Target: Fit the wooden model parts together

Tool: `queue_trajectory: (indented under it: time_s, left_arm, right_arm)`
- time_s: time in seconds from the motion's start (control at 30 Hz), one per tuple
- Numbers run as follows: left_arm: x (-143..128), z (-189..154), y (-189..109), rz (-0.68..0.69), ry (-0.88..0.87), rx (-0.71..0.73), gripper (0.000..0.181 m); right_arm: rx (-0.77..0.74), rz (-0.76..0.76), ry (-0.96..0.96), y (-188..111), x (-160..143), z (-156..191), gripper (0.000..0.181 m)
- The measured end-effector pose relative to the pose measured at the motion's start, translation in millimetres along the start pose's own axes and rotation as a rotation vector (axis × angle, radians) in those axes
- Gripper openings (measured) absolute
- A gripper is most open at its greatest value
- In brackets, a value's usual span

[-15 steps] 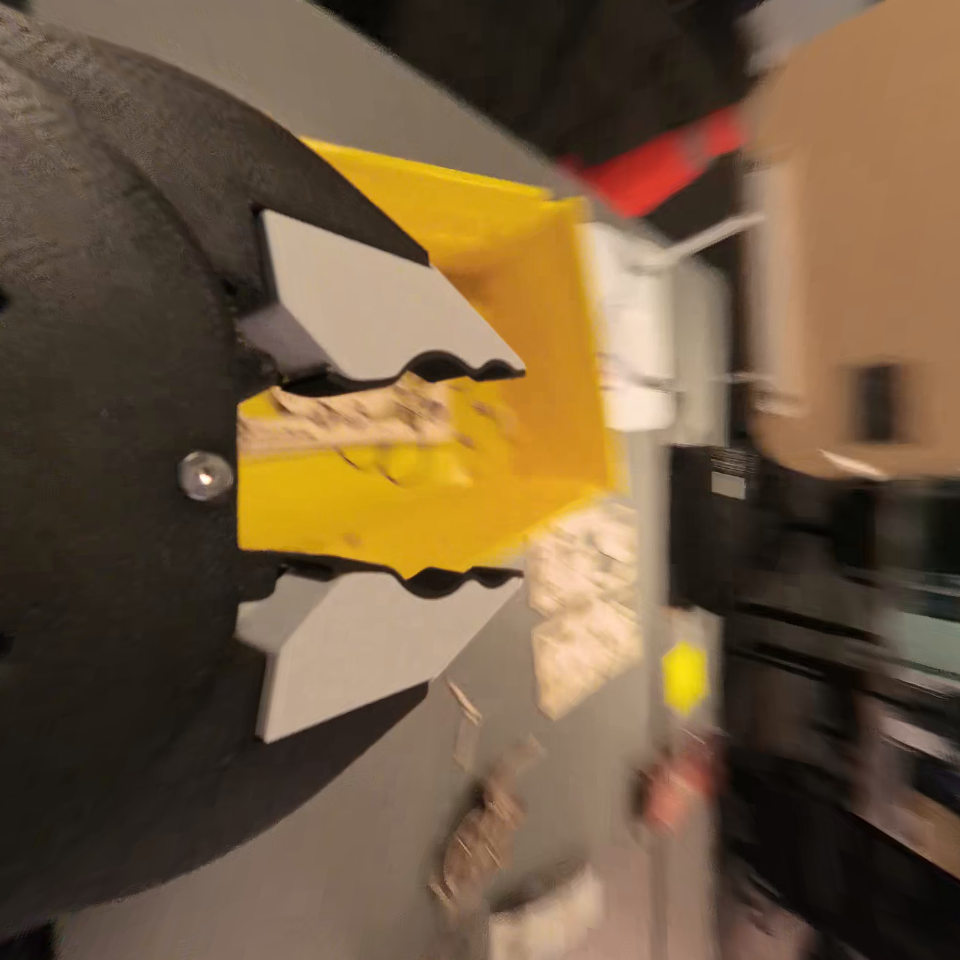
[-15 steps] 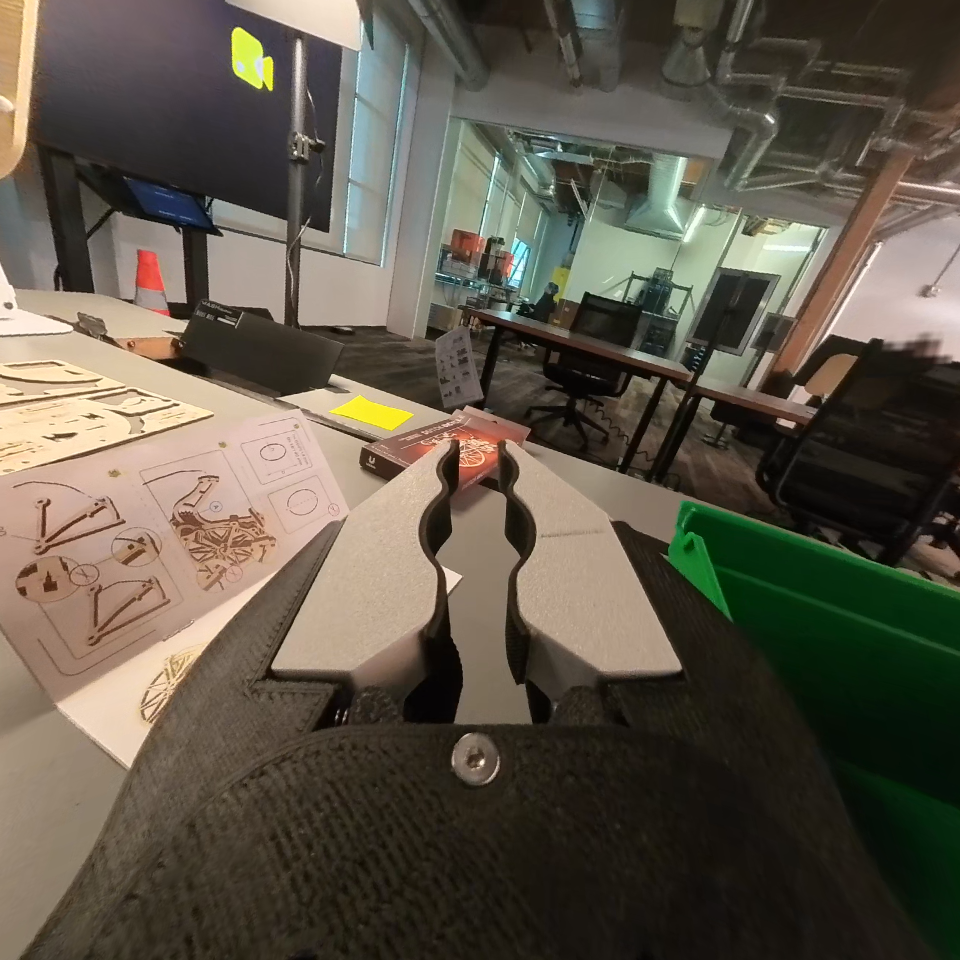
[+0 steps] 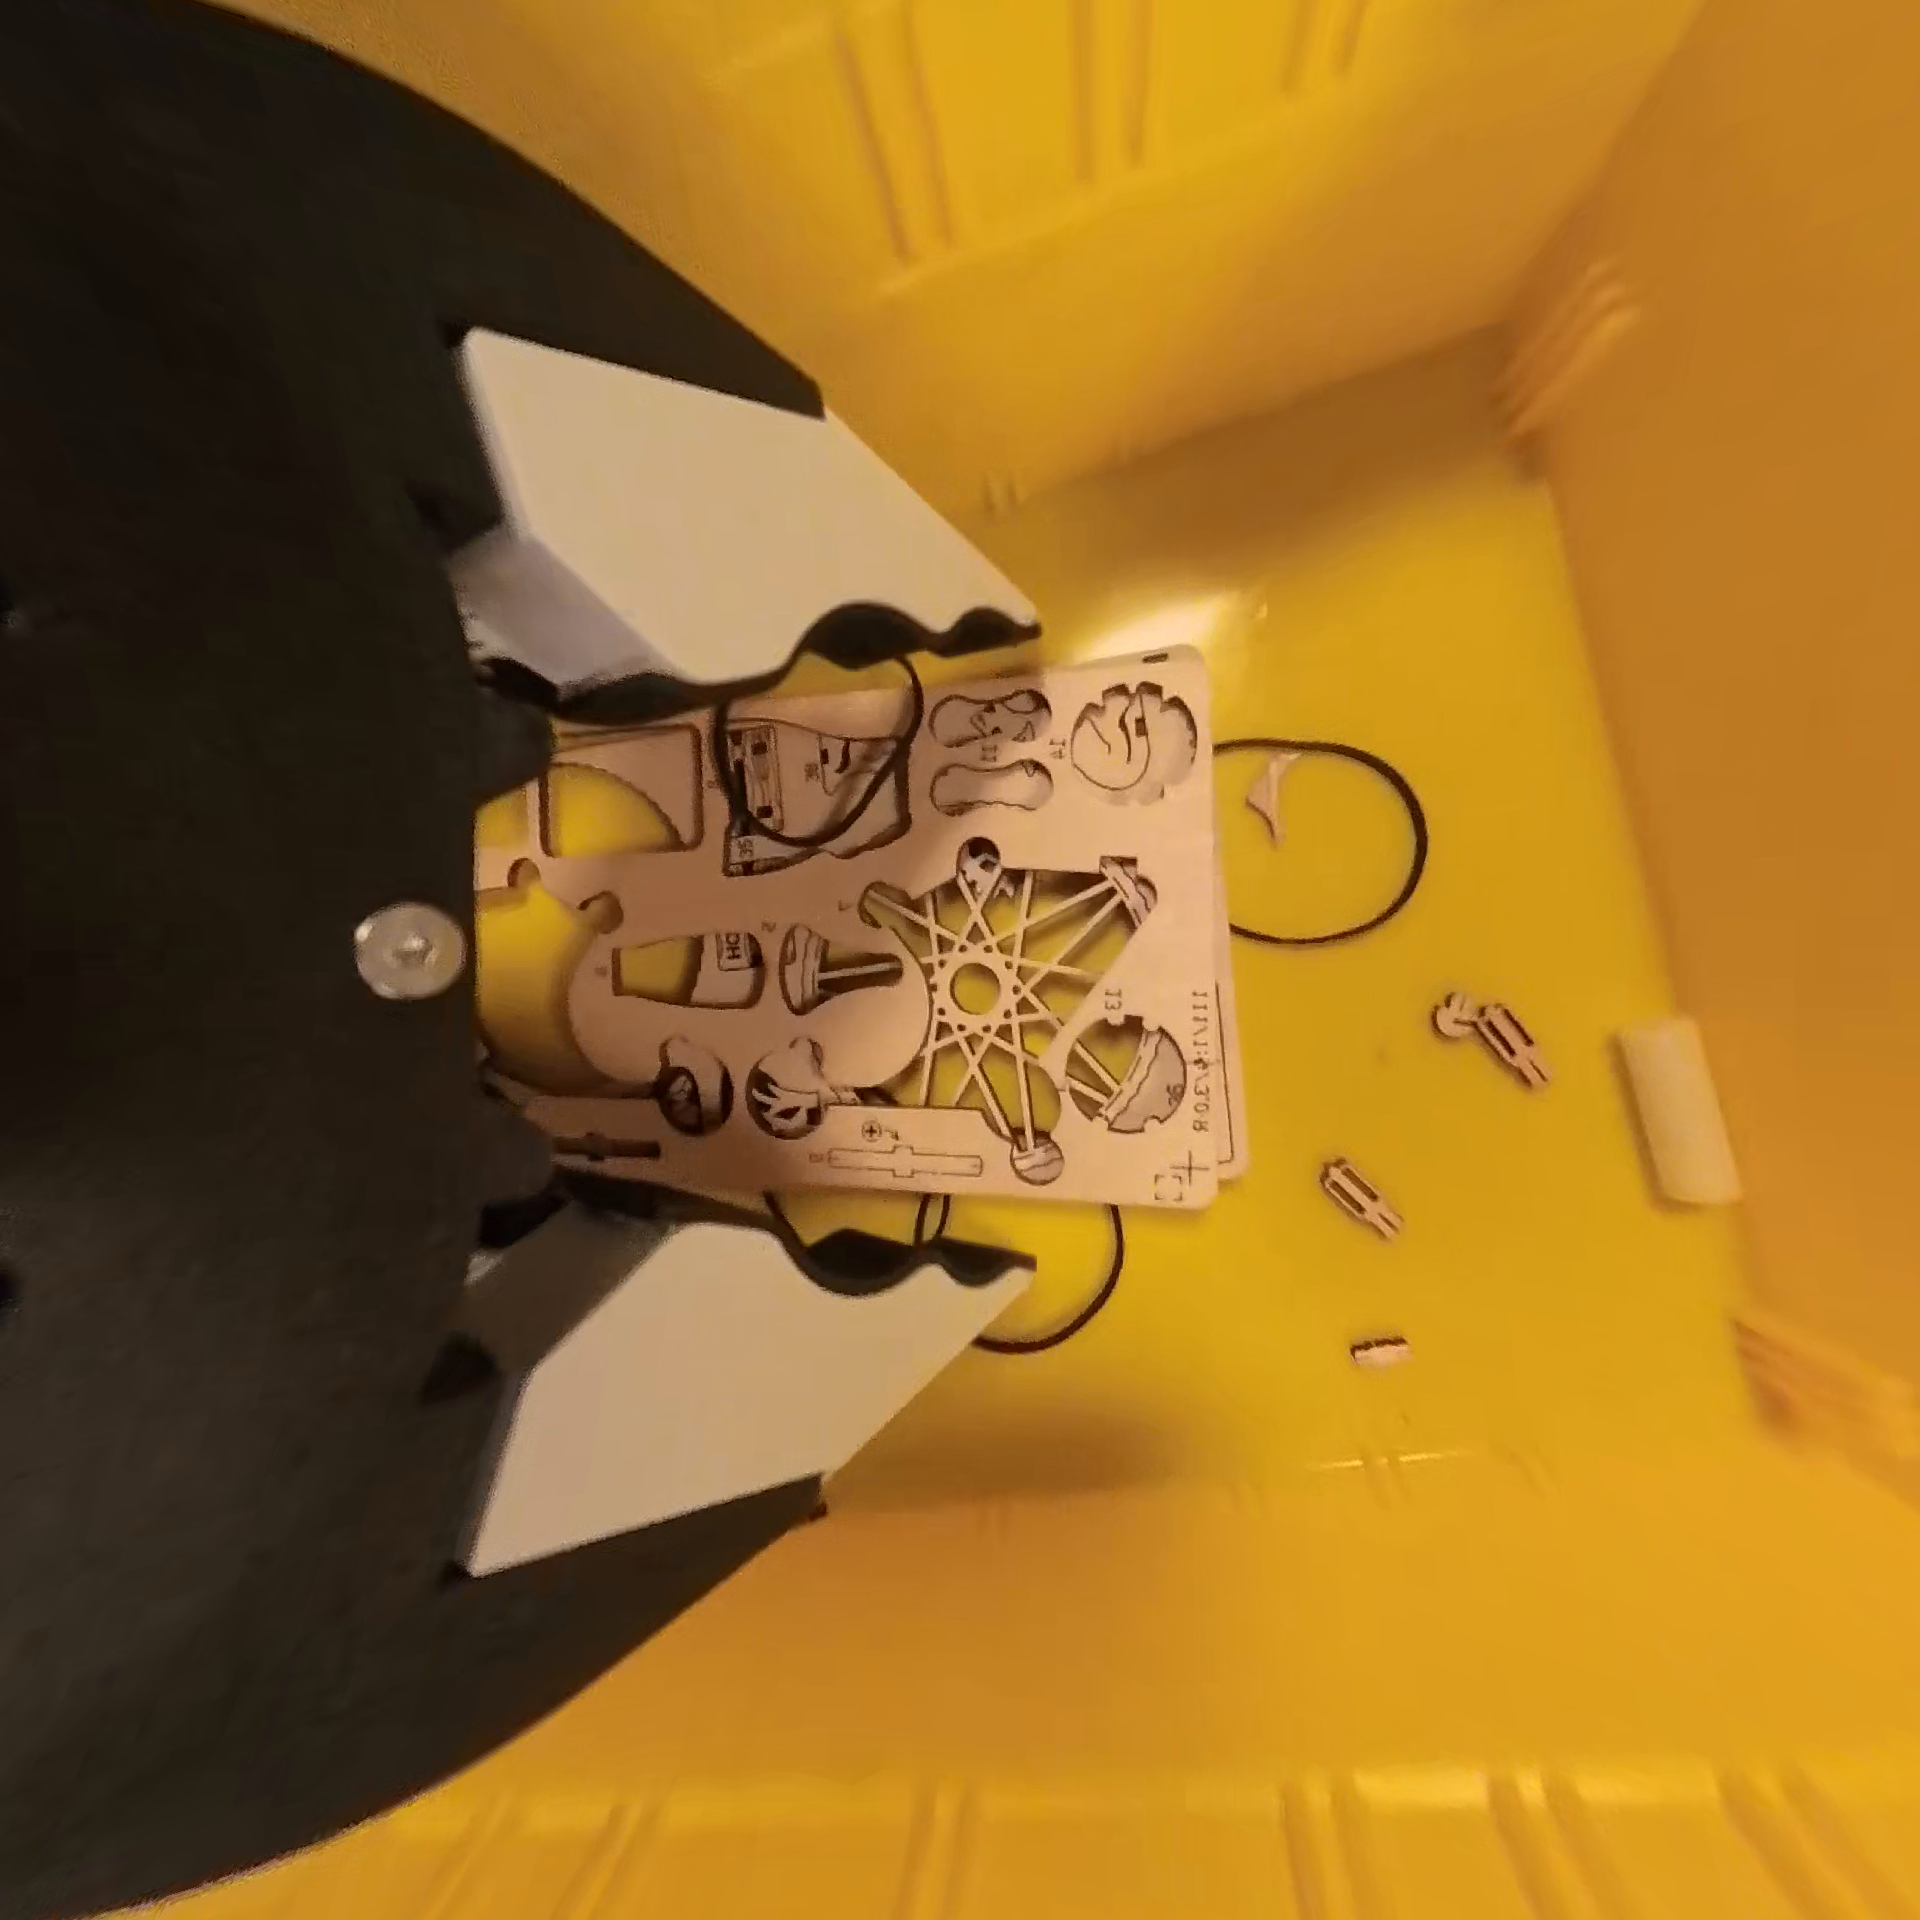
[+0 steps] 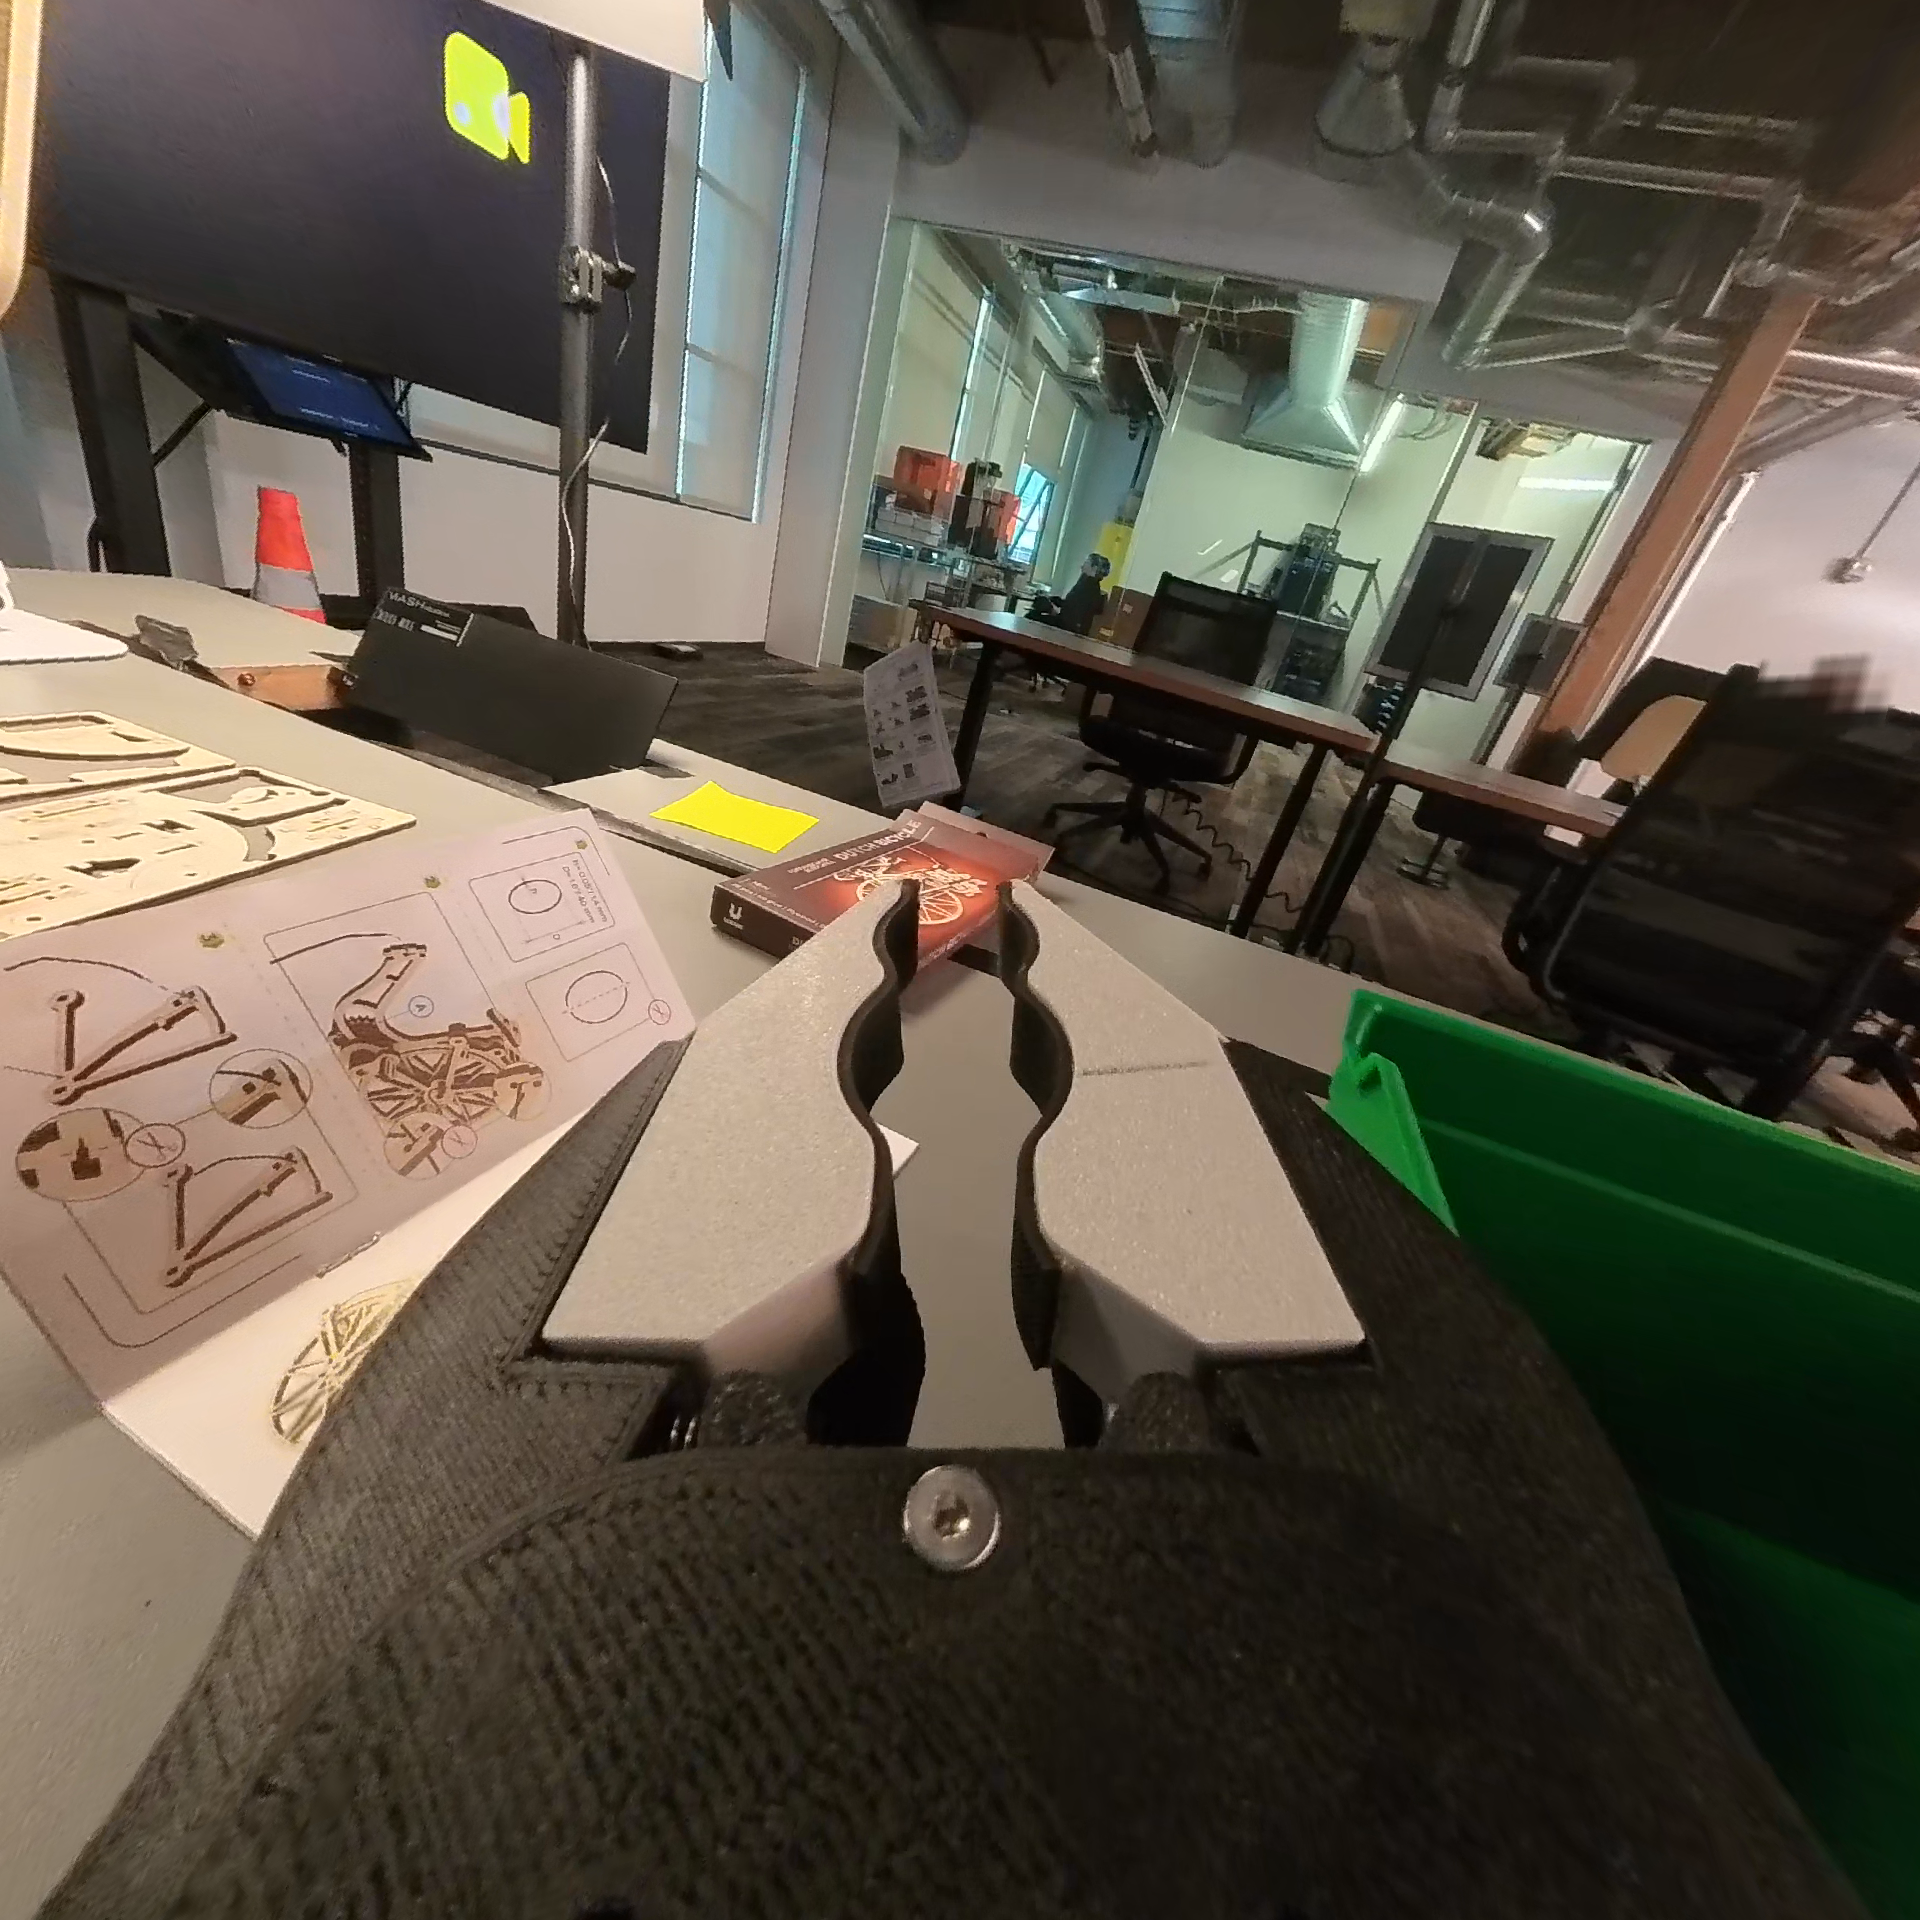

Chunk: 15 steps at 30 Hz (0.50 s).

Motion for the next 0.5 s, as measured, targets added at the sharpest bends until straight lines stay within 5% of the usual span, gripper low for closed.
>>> queue_trajectory:
  time_s: [0.23, 0.5]
  left_arm:
    - [-2, -5, -11, 0.005, -0.002, -0.027, 0.096]
    - [11, -15, -91, -0.420, 0.024, 0.015, 0.096]
  right_arm:
    - [0.011, 0.005, 0.003, 2, -1, 1, 0.013]
    - [0.017, 0.004, 0.018, 2, -1, 1, 0.013]
Point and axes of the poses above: each gripper's, where its closed fingertips meet, y out along the fingers, x out of its top, z = x × y across the jaws, the point moved 3 cm from there along -y, back along the fingers, and after that the axes turned 4 degrees about -x, right-handed, at the moved point
